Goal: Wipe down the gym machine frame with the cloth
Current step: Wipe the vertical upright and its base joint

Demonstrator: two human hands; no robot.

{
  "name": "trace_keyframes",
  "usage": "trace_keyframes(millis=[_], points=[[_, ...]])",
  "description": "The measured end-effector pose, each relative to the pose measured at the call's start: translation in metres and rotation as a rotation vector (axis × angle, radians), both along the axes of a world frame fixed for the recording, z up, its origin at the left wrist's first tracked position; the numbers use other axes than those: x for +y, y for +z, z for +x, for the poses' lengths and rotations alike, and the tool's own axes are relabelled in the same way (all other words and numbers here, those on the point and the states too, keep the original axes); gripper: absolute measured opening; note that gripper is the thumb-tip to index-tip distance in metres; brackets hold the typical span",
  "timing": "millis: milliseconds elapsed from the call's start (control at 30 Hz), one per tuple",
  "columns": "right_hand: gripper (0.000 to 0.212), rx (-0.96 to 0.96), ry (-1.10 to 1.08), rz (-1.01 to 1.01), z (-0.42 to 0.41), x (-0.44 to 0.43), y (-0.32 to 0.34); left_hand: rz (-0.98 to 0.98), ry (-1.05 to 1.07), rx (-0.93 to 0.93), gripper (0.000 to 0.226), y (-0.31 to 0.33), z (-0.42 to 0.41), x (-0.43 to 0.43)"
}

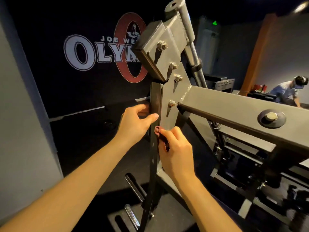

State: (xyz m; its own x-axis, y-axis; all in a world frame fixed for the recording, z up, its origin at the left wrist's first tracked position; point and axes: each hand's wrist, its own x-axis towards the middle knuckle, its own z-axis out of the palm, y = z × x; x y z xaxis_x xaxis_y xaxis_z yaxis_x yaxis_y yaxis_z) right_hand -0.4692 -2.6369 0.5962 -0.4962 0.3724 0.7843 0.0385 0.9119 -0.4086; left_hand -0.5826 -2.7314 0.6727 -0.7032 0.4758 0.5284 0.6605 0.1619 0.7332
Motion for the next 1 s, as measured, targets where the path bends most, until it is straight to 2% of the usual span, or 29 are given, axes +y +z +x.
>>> trace_keyframes(millis=[33,100,267,367,467,633,767,900,1000], points=[[0.033,-0.079,0.009,-0.015,0.006,0.001,-0.004,-0.008,-0.001,-0.012,0.050,-0.004,0.003,-0.001],[0.029,-0.180,0.011,-0.169,0.021,0.002,-0.015,-0.023,-0.002,-0.035,0.051,-0.013,0.005,-0.003],[0.028,-0.012,-0.061,-0.536,0.042,0.017,-0.032,-0.041,0.028,-0.051,0.049,-0.030,0.004,-0.008],[0.023,0.112,-0.015,-0.628,0.026,0.015,-0.021,-0.051,0.040,-0.048,0.053,-0.039,0.007,-0.008],[0.012,0.072,0.017,-0.750,0.005,-0.003,-0.029,-0.074,0.056,0.017,0.054,-0.045,0.006,-0.008],[0.014,-0.063,-0.128,-0.767,-0.004,-0.002,-0.060,-0.153,0.084,0.123,0.067,-0.054,-0.010,-0.003],[0.028,-0.011,-0.271,-0.904,-0.015,0.025,-0.058,-0.135,-0.004,0.157,0.050,-0.060,-0.023,0.001],[0.013,-0.064,-0.238,-0.783,-0.013,-0.007,-0.070,-0.126,-0.010,0.203,0.049,-0.069,-0.029,0.001],[0.016,-0.007,-0.270,-0.685,-0.015,-0.016,-0.069,-0.110,-0.037,0.229,0.042,-0.072,-0.031,0.000]])
